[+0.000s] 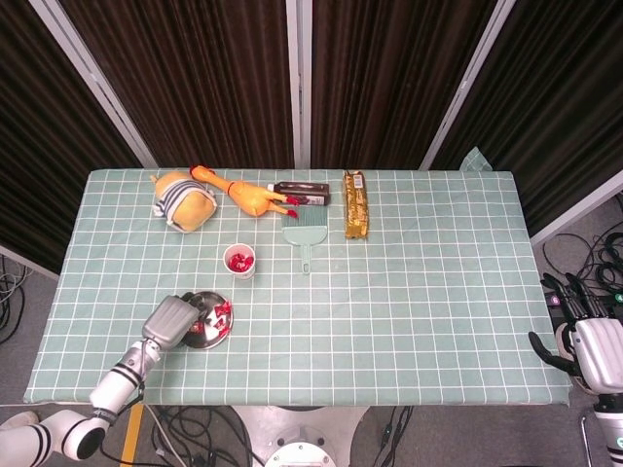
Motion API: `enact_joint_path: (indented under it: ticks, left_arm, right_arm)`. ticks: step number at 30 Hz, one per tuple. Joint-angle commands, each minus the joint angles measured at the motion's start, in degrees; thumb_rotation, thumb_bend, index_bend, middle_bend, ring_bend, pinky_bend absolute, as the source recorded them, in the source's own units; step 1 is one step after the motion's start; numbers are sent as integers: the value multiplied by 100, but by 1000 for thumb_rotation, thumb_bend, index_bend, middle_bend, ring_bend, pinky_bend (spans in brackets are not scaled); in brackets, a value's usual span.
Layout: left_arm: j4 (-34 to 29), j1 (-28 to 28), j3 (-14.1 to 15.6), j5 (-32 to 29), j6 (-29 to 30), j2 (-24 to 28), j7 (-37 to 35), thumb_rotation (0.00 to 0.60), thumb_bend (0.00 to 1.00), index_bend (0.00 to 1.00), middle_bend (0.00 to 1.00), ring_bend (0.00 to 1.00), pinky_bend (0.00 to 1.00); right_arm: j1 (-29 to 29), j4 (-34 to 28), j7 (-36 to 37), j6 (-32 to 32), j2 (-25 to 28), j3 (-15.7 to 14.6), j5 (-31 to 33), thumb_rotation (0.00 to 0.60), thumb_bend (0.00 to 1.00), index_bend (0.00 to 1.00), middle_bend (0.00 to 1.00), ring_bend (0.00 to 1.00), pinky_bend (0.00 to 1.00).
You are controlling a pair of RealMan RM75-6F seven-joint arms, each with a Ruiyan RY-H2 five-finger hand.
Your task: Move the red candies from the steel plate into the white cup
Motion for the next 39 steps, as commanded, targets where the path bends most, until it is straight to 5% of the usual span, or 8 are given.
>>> enact_joint_path:
  ticks: [1,27,39]
  left_arm:
    - [9,-2,-18,-76,-39,-18,66,600,285,498,365,277,538]
    - [30,119,-72,287,428,65,-368,600,325,628,408,268,543]
    - [-535,-309,-855,445,772,547,-462,600,326,628,408,267,540]
  right_arm:
    - [1,-1,-5,-4,1,0,1,600,271,0,175,0,162]
    - [7,-37,-19,28,17,8,-39,600,267,0,178,0,167]
    - [27,29,37,26,-16,13,-56,600,270,0,178,0,167]
